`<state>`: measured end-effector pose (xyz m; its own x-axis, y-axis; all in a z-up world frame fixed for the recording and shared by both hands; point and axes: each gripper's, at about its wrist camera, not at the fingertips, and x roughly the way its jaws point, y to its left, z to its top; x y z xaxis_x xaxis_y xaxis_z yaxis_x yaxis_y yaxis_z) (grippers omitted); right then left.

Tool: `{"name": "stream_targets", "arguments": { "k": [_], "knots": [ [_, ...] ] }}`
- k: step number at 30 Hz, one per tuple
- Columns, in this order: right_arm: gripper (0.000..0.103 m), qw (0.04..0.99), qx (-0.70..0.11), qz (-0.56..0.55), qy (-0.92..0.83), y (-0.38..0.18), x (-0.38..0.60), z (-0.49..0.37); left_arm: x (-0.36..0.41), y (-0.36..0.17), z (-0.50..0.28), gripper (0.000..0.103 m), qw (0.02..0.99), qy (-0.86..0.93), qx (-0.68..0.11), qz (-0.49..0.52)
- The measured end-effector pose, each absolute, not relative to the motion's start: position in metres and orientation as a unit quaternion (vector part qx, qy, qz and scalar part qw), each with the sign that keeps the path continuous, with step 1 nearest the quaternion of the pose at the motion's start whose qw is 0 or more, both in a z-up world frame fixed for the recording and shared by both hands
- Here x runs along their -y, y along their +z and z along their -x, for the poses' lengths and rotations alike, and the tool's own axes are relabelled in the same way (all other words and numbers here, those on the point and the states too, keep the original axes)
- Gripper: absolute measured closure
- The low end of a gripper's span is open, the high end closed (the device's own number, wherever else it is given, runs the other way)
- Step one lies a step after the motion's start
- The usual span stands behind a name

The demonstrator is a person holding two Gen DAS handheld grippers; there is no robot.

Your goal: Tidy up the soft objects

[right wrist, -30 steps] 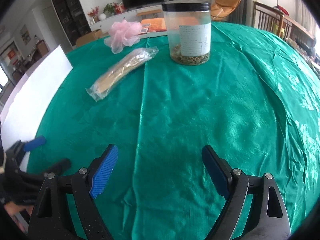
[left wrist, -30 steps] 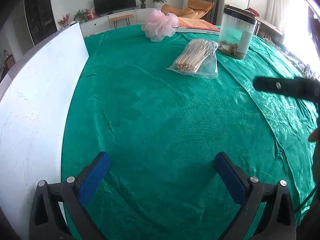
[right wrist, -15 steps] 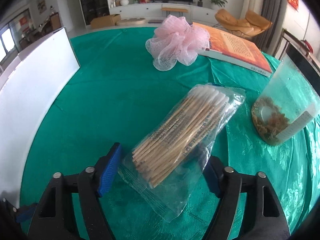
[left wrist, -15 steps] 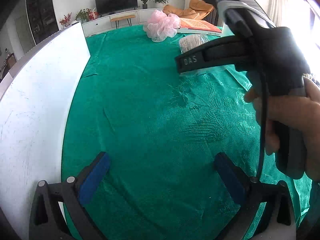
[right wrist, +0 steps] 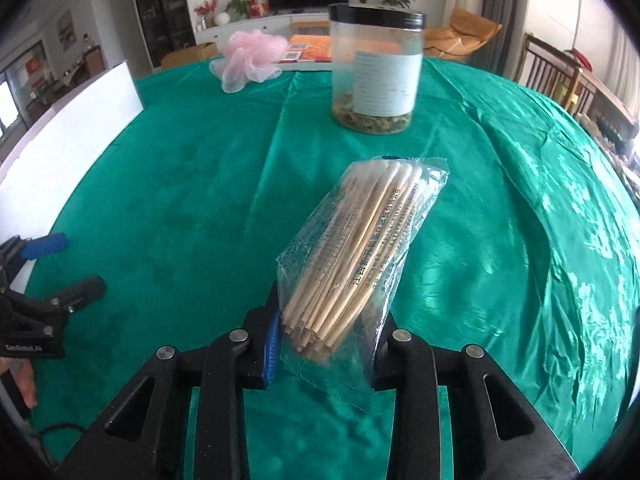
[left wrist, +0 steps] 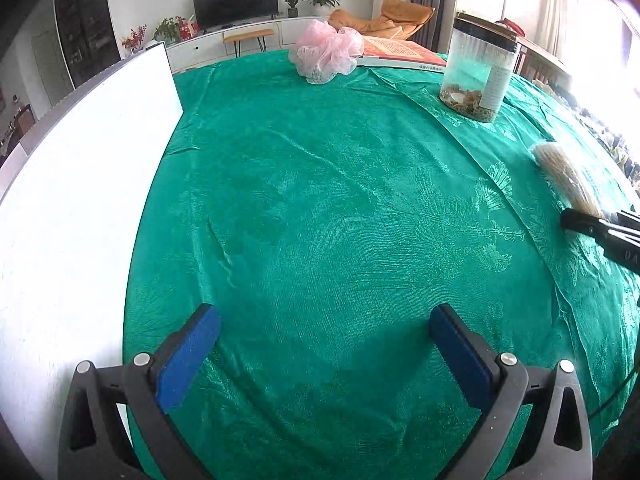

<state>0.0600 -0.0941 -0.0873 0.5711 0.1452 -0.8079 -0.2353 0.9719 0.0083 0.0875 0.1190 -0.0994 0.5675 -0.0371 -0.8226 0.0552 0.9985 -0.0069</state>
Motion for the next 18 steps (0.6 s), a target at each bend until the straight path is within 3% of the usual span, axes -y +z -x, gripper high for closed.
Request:
{"name": "stream_targets", "arguments": {
  "k": [5, 6, 9, 18],
  "knots": [
    [0.066, 0.898, -0.438, 0.023, 0.026, -0.086, 0.158, -0.102, -0.119, -0.099, -0.088, 0.0, 0.885, -0.027, -0.464, -0.01],
    [0.061, 0.901, -0.432, 0.026, 0.012, -0.086, 0.165, -0.11, -0.119, -0.099, -0.088, 0.0, 0.885, -0.026, -0.464, -0.01],
    [0.031, 0.903, -0.429, 0.014, -0.006, -0.089, 0.183, -0.115, -0.119, -0.099, -0.088, 0.0, 0.885, -0.026, -0.464, -0.01],
    [0.023, 0.9, -0.437, 0.007, -0.005, -0.093, 0.185, -0.115, -0.12, -0.1, -0.089, 0.0, 0.885, -0.026, -0.464, -0.01]
  ]
}}
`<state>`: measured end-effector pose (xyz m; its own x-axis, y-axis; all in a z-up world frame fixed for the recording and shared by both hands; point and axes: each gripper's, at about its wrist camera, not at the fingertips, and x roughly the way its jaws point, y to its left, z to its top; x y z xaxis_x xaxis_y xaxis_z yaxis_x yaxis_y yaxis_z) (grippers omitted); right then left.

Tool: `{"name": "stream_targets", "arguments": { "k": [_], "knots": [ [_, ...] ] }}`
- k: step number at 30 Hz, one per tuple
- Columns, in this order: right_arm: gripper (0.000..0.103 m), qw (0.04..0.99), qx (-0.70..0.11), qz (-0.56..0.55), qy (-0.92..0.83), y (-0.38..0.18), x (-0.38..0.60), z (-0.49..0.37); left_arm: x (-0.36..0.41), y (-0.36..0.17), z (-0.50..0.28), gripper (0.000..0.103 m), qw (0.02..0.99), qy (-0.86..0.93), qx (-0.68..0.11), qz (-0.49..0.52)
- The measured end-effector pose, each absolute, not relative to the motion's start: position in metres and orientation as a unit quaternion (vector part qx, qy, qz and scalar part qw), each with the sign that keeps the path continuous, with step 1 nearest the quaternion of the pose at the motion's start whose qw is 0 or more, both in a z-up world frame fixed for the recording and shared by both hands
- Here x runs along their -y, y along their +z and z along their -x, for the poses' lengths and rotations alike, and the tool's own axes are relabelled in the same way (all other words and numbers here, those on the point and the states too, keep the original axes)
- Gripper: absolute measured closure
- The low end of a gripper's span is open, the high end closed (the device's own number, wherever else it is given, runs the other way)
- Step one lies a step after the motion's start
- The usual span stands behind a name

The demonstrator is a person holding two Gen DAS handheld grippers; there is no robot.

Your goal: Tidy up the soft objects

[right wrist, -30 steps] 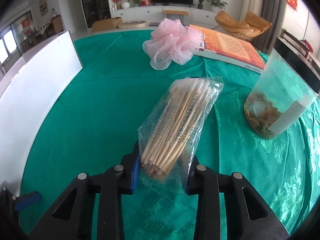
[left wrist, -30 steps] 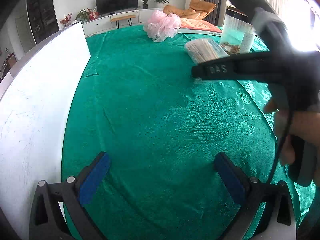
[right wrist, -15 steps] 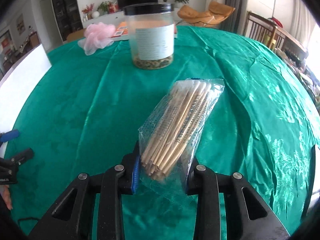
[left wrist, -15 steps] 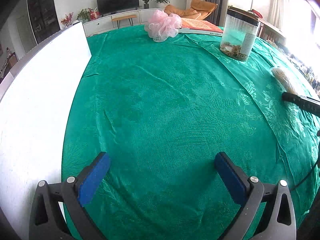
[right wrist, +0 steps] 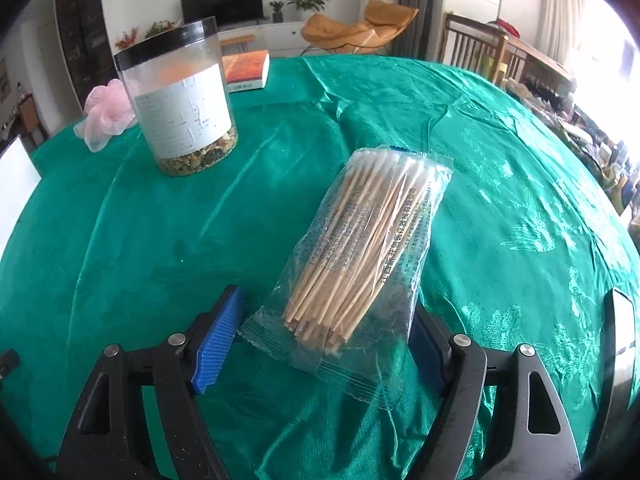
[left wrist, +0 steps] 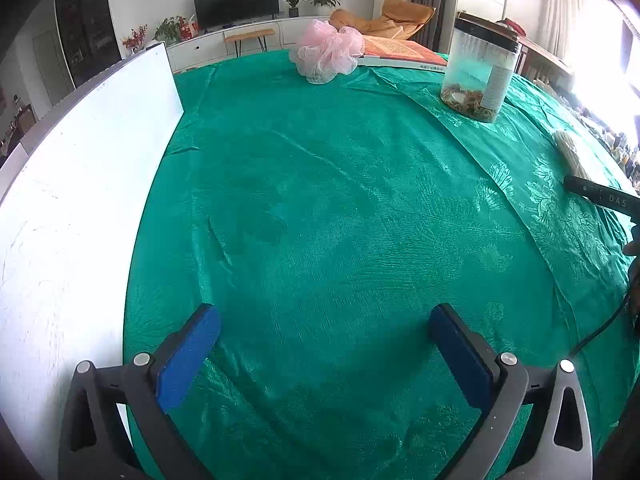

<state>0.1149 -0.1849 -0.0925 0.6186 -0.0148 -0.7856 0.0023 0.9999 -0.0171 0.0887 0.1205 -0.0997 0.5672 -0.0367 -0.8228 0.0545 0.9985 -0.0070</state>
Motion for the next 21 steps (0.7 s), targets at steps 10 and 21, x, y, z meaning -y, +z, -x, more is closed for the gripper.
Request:
{"name": "stream_targets", "arguments": {
  "k": [10, 21],
  "knots": [
    [0.021, 0.899, -0.437, 0.008, -0.004, -0.0931, 0.1847, -0.1147, -0.1205, -0.0995, -0.0886, 0.0, 0.885, -0.026, -0.464, -0.01],
    [0.021, 0.899, -0.437, 0.008, -0.004, -0.0932, 0.1845, -0.1146, -0.1212, -0.1007, -0.0927, 0.0, 0.885, -0.022, -0.465, -0.007]
  ]
}}
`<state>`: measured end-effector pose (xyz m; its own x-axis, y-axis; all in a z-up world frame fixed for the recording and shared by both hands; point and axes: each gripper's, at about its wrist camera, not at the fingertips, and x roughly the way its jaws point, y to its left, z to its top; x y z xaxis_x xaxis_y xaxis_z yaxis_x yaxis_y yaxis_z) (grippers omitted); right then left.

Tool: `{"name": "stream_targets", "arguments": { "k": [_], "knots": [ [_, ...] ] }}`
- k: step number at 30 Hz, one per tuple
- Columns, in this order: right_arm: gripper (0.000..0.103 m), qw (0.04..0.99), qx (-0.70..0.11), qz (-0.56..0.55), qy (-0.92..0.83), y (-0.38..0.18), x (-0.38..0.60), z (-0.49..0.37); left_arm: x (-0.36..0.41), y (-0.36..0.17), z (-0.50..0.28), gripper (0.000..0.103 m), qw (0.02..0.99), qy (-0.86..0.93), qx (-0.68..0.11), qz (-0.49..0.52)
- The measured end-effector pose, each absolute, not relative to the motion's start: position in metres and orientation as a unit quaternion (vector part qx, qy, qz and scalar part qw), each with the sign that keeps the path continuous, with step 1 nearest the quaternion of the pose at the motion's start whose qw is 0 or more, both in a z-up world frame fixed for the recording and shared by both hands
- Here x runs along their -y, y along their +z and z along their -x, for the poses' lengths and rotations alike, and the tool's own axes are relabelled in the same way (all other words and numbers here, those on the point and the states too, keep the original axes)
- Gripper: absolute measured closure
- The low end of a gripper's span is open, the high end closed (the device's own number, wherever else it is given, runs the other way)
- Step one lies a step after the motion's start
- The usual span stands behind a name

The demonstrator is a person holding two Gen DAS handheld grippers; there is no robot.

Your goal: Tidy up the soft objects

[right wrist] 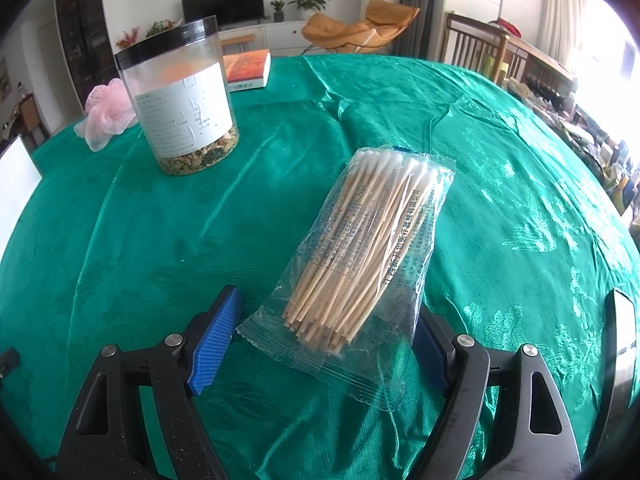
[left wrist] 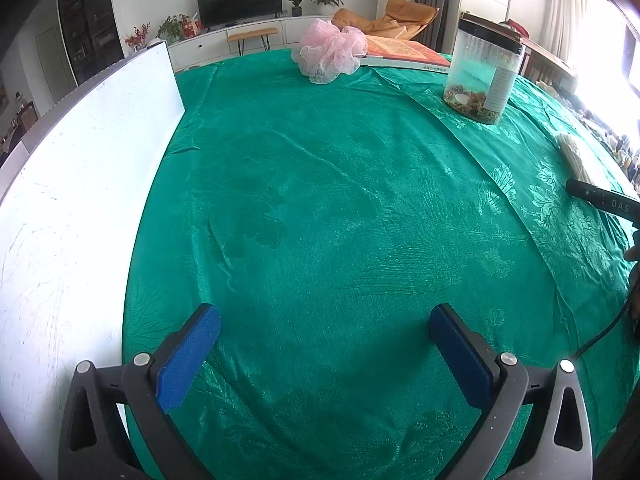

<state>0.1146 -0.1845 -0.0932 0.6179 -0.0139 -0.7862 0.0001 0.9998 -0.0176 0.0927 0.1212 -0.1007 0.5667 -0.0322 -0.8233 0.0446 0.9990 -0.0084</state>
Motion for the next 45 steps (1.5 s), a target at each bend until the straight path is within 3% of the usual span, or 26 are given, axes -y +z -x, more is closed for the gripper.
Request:
{"name": "stream_targets", "arguments": {
  "k": [4, 8, 16, 24, 26, 27, 28, 31, 41, 44, 45],
  "knots": [
    [0.021, 0.899, -0.437, 0.008, -0.004, -0.093, 0.185, -0.115, -0.117, -0.097, -0.116, 0.0, 0.868, -0.012, -0.496, 0.004],
    [0.021, 0.899, -0.437, 0.008, -0.004, -0.093, 0.185, -0.115, -0.109, -0.067, -0.158, 0.001, 0.89, -0.03, -0.453, 0.043],
    [0.021, 0.899, -0.437, 0.008, -0.004, -0.093, 0.185, -0.115, -0.082, -0.027, -0.293, 0.0, 0.915, -0.038, -0.395, -0.073],
    [0.021, 0.899, -0.437, 0.008, -0.004, -0.093, 0.185, -0.115, -0.08, -0.058, -0.394, 0.001, 0.904, 0.002, -0.421, -0.067],
    [0.021, 0.899, -0.437, 0.008, -0.004, -0.093, 0.185, -0.115, -0.081, -0.065, -0.4, 0.014, 0.905, -0.001, -0.419, -0.066],
    [0.021, 0.899, -0.437, 0.008, -0.004, -0.093, 0.185, -0.115, -0.083, -0.066, -0.403, 0.046, 0.905, 0.002, -0.42, -0.063],
    [0.021, 0.899, -0.437, 0.008, -0.004, -0.093, 0.185, -0.115, -0.087, -0.067, -0.405, 0.065, 0.902, 0.005, -0.429, -0.056],
    [0.021, 0.899, -0.437, 0.008, -0.004, -0.093, 0.185, -0.115, -0.096, -0.06, -0.394, 0.072, 0.904, 0.0, -0.427, -0.031],
    [0.021, 0.899, -0.437, 0.008, -0.004, -0.093, 0.185, -0.115, -0.096, -0.01, -0.23, 0.072, 0.9, -0.077, -0.427, -0.031],
    [0.021, 0.899, -0.437, 0.008, -0.004, -0.093, 0.185, -0.115, -0.078, -0.014, -0.175, 0.071, 0.897, -0.096, -0.429, -0.046],
    [0.021, 0.899, -0.437, 0.008, -0.004, -0.093, 0.185, -0.114, -0.072, -0.02, -0.16, 0.063, 0.895, -0.099, -0.431, -0.051]
  ]
}}
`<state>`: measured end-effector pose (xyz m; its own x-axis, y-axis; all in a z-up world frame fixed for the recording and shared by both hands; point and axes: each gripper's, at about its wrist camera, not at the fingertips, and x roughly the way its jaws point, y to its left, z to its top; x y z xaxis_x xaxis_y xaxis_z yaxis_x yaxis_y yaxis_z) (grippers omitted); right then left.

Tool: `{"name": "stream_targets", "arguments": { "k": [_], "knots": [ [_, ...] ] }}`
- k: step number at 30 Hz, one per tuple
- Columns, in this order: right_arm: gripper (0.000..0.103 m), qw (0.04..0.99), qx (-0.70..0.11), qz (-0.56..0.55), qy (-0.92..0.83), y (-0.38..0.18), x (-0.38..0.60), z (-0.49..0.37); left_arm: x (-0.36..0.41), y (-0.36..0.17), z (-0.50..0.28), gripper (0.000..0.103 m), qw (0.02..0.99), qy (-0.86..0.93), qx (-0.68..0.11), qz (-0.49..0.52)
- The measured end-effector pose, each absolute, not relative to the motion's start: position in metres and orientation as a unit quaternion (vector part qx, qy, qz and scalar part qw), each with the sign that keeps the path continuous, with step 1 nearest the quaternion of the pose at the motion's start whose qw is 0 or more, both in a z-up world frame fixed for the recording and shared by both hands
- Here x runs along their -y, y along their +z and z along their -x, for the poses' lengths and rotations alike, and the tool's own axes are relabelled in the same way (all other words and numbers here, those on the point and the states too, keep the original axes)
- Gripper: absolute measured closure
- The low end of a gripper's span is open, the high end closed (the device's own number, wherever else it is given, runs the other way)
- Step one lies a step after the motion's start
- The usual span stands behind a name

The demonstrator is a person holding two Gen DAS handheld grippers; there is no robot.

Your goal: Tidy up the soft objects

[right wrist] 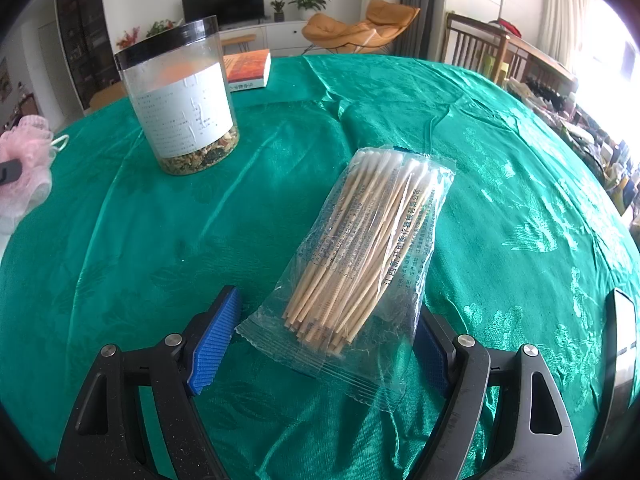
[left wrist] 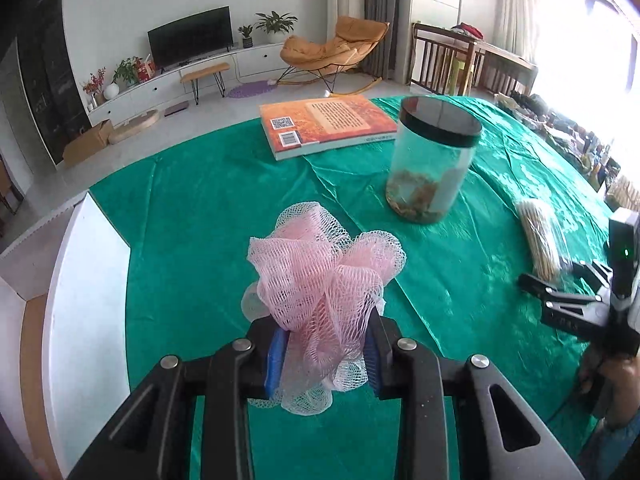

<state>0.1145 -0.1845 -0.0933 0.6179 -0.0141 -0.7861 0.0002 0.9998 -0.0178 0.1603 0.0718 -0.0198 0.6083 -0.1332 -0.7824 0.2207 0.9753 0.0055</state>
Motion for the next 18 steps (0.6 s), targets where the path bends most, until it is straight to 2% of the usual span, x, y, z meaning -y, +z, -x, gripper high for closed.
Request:
{"name": "stream_targets", "arguments": {
  "k": [1, 2, 3, 4, 10, 18],
  "knots": [
    [0.021, 0.899, -0.437, 0.008, -0.004, -0.093, 0.185, -0.114, -0.066, -0.027, -0.147, 0.042, 0.893, -0.104, -0.434, -0.054],
    [0.021, 0.899, -0.437, 0.008, -0.004, -0.093, 0.185, -0.115, -0.059, -0.035, -0.136, 0.028, 0.892, -0.108, -0.435, -0.056],
    [0.021, 0.899, -0.437, 0.008, -0.004, -0.093, 0.185, -0.115, -0.054, -0.043, -0.126, 0.004, 0.894, -0.108, -0.432, -0.061],
    [0.021, 0.899, -0.437, 0.008, -0.004, -0.093, 0.185, -0.115, -0.048, -0.049, -0.118, 0.0, 0.897, -0.105, -0.423, -0.067],
    [0.021, 0.899, -0.437, 0.008, -0.004, -0.093, 0.185, -0.115, -0.037, -0.078, -0.116, 0.0, 0.899, -0.083, -0.42, -0.092],
    [0.021, 0.899, -0.437, 0.008, -0.004, -0.093, 0.185, -0.115, -0.056, -0.098, -0.128, 0.0, 0.888, -0.074, -0.454, -0.019]
  ]
}}
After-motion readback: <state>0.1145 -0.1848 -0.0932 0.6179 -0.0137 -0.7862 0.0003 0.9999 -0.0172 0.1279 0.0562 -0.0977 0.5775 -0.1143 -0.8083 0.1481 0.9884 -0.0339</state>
